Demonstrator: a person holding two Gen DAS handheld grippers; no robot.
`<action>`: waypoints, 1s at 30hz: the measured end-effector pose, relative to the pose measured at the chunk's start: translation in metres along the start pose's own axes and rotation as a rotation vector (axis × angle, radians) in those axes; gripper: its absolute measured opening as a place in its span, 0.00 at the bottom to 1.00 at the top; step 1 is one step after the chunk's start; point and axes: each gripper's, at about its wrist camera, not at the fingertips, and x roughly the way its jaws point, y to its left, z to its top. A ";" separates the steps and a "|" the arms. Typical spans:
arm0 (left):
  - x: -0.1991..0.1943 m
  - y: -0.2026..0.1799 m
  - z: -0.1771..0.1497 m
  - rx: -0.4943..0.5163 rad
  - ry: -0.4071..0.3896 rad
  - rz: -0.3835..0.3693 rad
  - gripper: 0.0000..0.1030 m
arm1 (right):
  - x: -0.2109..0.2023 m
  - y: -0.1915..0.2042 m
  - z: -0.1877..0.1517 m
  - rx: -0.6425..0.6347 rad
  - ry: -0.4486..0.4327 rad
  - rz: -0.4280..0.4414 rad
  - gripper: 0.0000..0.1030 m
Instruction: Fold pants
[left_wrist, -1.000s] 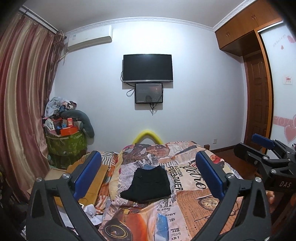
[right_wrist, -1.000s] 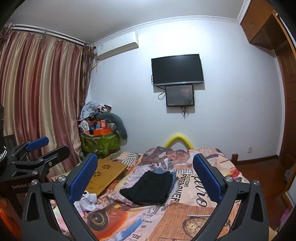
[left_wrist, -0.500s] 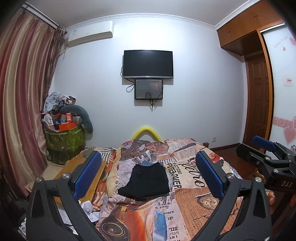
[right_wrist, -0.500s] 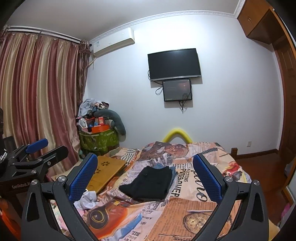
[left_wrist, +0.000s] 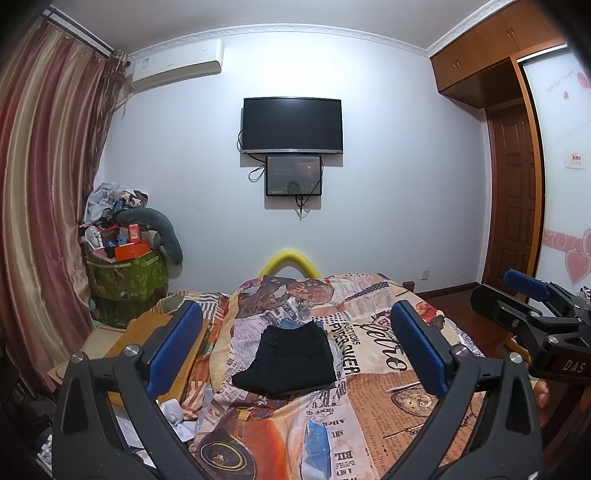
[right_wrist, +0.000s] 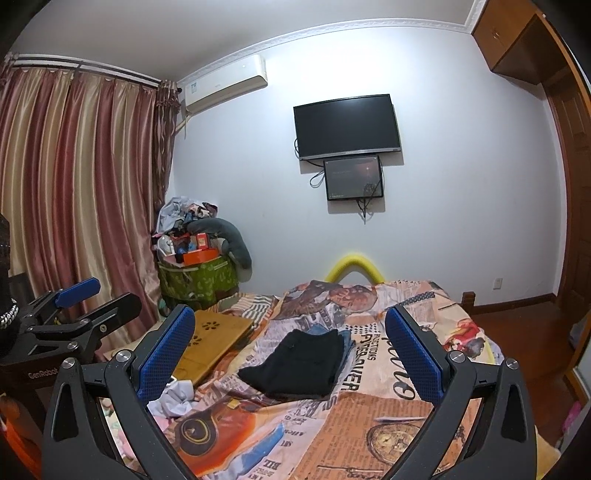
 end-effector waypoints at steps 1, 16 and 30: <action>0.001 0.000 0.000 -0.001 0.001 -0.004 1.00 | -0.001 0.000 0.000 0.002 -0.002 0.001 0.99; 0.003 0.001 0.001 0.007 0.013 -0.039 1.00 | -0.004 0.001 0.001 0.008 -0.007 0.001 0.99; 0.005 0.005 0.002 -0.007 0.025 -0.060 1.00 | -0.004 0.000 0.001 0.010 -0.008 -0.001 0.99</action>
